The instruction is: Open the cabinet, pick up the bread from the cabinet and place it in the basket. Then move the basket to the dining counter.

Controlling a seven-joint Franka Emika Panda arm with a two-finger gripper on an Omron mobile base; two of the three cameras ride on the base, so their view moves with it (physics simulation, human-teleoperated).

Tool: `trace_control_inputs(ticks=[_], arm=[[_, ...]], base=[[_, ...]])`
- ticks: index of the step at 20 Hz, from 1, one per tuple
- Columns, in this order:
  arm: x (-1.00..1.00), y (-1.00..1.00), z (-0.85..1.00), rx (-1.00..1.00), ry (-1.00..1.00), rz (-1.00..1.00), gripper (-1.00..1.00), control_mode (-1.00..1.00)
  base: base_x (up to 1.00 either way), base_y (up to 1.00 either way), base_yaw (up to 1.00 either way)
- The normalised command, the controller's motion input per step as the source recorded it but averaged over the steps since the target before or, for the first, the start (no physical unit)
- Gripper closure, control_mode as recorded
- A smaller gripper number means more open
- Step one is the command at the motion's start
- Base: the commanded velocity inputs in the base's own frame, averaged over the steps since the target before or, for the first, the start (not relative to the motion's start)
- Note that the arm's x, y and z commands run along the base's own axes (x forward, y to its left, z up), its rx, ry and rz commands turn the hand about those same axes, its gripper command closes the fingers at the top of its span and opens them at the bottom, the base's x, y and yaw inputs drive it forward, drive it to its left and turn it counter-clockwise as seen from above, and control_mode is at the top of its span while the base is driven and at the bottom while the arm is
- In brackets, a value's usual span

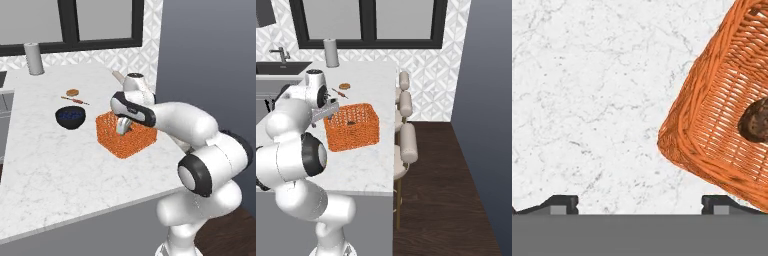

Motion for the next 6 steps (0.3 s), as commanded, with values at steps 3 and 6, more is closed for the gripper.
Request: trace_control_inputs(ticks=[3,6], arm=[[-1.0,-0.51,0.18,0.0,0.0,-0.13,-1.0,-1.0],[-1.0,-0.35,0.07,0.0,0.01,-0.3,-1.0,-1.0]], base=[[0.0,0.0,0.0],[0.0,0.0,0.0]])
